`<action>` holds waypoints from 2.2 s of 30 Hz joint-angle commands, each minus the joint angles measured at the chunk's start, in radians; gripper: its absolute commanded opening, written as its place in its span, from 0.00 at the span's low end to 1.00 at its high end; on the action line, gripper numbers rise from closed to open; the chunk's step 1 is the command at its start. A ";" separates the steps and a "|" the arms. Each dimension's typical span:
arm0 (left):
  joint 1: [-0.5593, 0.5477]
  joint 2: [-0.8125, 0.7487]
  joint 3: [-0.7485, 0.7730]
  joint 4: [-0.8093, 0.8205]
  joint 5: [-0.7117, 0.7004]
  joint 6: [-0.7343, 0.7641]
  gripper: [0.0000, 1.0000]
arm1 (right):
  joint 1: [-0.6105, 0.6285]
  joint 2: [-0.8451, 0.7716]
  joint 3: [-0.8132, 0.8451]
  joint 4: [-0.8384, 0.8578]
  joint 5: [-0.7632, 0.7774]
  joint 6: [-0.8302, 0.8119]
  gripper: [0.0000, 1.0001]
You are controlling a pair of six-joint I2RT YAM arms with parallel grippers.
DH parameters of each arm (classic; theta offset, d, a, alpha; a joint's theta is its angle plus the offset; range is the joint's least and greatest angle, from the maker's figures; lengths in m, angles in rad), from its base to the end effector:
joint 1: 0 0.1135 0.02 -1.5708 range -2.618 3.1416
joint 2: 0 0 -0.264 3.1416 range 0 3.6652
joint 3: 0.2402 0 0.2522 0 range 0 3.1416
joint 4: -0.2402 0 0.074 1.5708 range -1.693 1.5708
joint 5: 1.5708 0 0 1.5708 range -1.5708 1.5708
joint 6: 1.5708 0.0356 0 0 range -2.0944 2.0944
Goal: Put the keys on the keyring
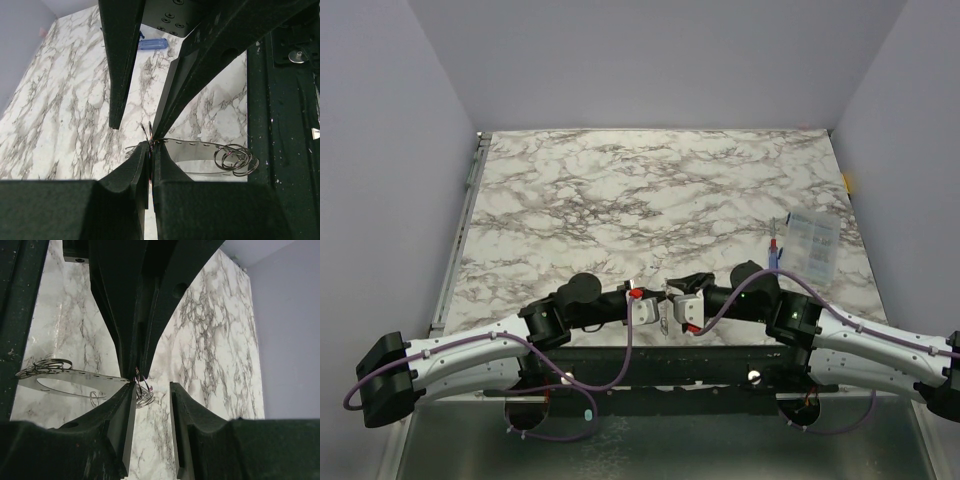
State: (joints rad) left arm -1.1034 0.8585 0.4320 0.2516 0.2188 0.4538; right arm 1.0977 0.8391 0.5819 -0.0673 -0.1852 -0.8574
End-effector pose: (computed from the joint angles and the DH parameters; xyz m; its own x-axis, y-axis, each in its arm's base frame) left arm 0.0843 -0.1842 0.2477 0.3538 0.2488 -0.9016 0.9042 0.1557 0.3978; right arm 0.0849 0.1802 0.2709 0.6266 -0.4069 -0.6647 -0.7345 -0.0232 -0.6783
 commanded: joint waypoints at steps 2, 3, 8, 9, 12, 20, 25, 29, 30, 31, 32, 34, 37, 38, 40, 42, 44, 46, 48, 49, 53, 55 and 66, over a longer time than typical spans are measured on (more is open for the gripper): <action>-0.003 0.002 0.042 0.022 0.023 0.011 0.00 | 0.003 0.010 0.016 -0.028 -0.039 0.000 0.38; -0.003 0.002 0.042 0.021 0.023 0.011 0.00 | 0.002 0.011 0.015 -0.033 -0.046 0.001 0.38; -0.003 0.003 0.042 0.020 0.023 0.011 0.00 | 0.002 0.022 0.018 -0.041 -0.064 0.008 0.35; -0.003 0.003 0.042 0.021 0.023 0.011 0.00 | 0.003 0.023 0.018 -0.040 -0.064 0.009 0.33; -0.003 0.002 0.042 0.020 0.025 0.011 0.00 | 0.003 0.032 0.016 -0.036 -0.065 0.009 0.28; -0.003 0.000 0.042 0.021 0.024 0.009 0.00 | 0.002 0.041 0.004 -0.018 -0.064 0.009 0.13; -0.003 -0.003 0.044 0.020 0.019 0.003 0.00 | 0.002 0.028 -0.013 0.011 -0.058 0.010 0.01; -0.003 -0.003 0.045 0.020 0.012 0.000 0.00 | 0.002 0.006 -0.033 0.050 -0.049 0.016 0.01; -0.003 -0.003 0.046 0.021 0.012 -0.002 0.00 | 0.003 -0.002 -0.040 0.057 -0.047 0.016 0.01; -0.003 -0.003 0.046 0.021 0.013 -0.002 0.00 | 0.002 -0.008 -0.047 0.072 -0.044 0.017 0.01; -0.003 -0.005 0.047 0.020 0.014 -0.001 0.02 | 0.002 -0.016 -0.052 0.092 -0.043 0.017 0.01; -0.003 -0.013 0.044 0.020 0.015 0.004 0.12 | 0.002 -0.030 -0.064 0.113 -0.043 0.014 0.01; -0.003 -0.034 0.036 0.019 0.004 0.015 0.25 | 0.002 -0.052 -0.081 0.136 -0.047 0.015 0.01; -0.003 -0.040 0.034 0.020 -0.001 0.018 0.27 | 0.003 -0.059 -0.084 0.143 -0.048 0.015 0.01; -0.003 -0.046 0.031 0.015 -0.011 0.023 0.29 | 0.002 -0.073 -0.092 0.155 -0.047 0.017 0.01; -0.003 -0.047 0.031 0.012 -0.013 0.023 0.29 | 0.002 -0.080 -0.095 0.161 -0.047 0.016 0.01; -0.003 -0.044 0.031 0.011 -0.010 0.023 0.29 | 0.002 -0.084 -0.098 0.168 -0.048 0.017 0.01; -0.003 -0.039 0.033 0.010 -0.008 0.023 0.29 | 0.002 -0.088 -0.100 0.176 -0.051 0.018 0.01; -0.003 -0.034 0.034 0.005 -0.008 0.025 0.29 | 0.002 -0.094 -0.103 0.185 -0.052 0.020 0.01; -0.003 -0.034 0.036 0.003 -0.007 0.025 0.29 | 0.002 -0.096 -0.105 0.189 -0.052 0.021 0.00; -0.003 -0.035 0.035 -0.001 -0.016 0.028 0.29 | 0.002 -0.108 -0.112 0.198 -0.052 0.020 0.01; -0.003 -0.036 0.035 -0.001 -0.020 0.029 0.29 | 0.002 -0.113 -0.115 0.203 -0.054 0.021 0.01; -0.002 -0.029 0.037 0.000 -0.046 0.030 0.22 | 0.002 -0.140 -0.125 0.217 -0.081 0.043 0.01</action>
State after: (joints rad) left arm -1.1034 0.8238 0.4450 0.2451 0.1940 0.4759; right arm 1.0977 0.7216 0.4683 0.0856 -0.2287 -0.8360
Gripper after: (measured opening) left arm 0.249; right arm 0.015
